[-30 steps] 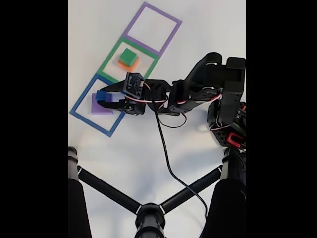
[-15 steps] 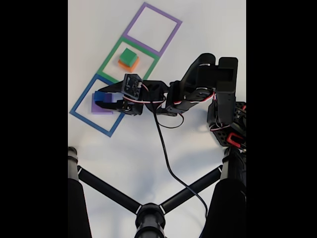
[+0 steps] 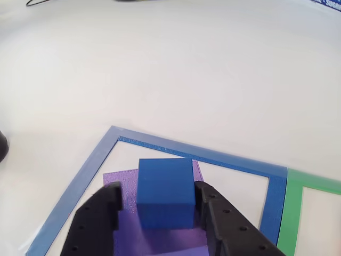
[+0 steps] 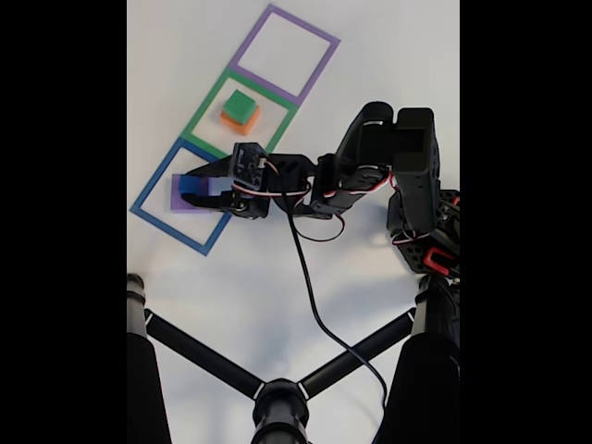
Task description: Tower of hanoi
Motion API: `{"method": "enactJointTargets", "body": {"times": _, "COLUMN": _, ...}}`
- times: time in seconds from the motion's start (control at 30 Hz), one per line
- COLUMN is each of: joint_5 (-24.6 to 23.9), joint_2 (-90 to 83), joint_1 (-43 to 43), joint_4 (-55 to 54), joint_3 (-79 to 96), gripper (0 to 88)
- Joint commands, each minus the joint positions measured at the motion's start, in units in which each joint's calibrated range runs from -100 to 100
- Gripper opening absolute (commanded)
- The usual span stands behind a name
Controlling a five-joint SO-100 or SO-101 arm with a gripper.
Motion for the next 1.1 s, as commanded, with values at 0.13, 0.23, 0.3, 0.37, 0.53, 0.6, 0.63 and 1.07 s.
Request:
{"method": "enactJointTargets", "body": {"times": 0.13, "joint_5": 0.6, "joint_2": -0.6, "joint_1": -0.1, "joint_4": -3.8, "joint_3": -0.4, "gripper": 28.5}}
{"method": "enactJointTargets", "body": {"times": 0.23, "joint_5": 0.6, "joint_2": -2.4, "joint_1": 0.1, "joint_4": -3.3, "joint_3": -1.1, "gripper": 29.9}}
{"method": "enactJointTargets", "body": {"times": 0.3, "joint_5": 0.6, "joint_2": -4.7, "joint_1": 0.3, "joint_4": -1.4, "joint_3": -1.9, "gripper": 29.9}}
{"method": "enactJointTargets", "body": {"times": 0.37, "joint_5": 0.6, "joint_2": -7.8, "joint_1": 0.9, "joint_4": 2.3, "joint_3": -2.6, "gripper": 29.8}}
{"method": "enactJointTargets", "body": {"times": 0.53, "joint_5": 0.6, "joint_2": -17.6, "joint_1": 3.5, "joint_4": 18.0, "joint_3": -6.6, "gripper": 28.4}}
{"method": "enactJointTargets", "body": {"times": 0.6, "joint_5": 0.6, "joint_2": -22.6, "joint_1": 4.7, "joint_4": 28.7, "joint_3": -9.8, "gripper": 26.7}}
{"method": "enactJointTargets", "body": {"times": 0.63, "joint_5": 0.6, "joint_2": -25.5, "joint_1": 5.4, "joint_4": 35.4, "joint_3": -12.0, "gripper": 24.0}}
{"method": "enactJointTargets", "body": {"times": 1.07, "joint_5": -9.3, "joint_2": -46.2, "joint_1": 14.9, "joint_4": 99.2, "joint_3": -38.1, "gripper": 0.1}}
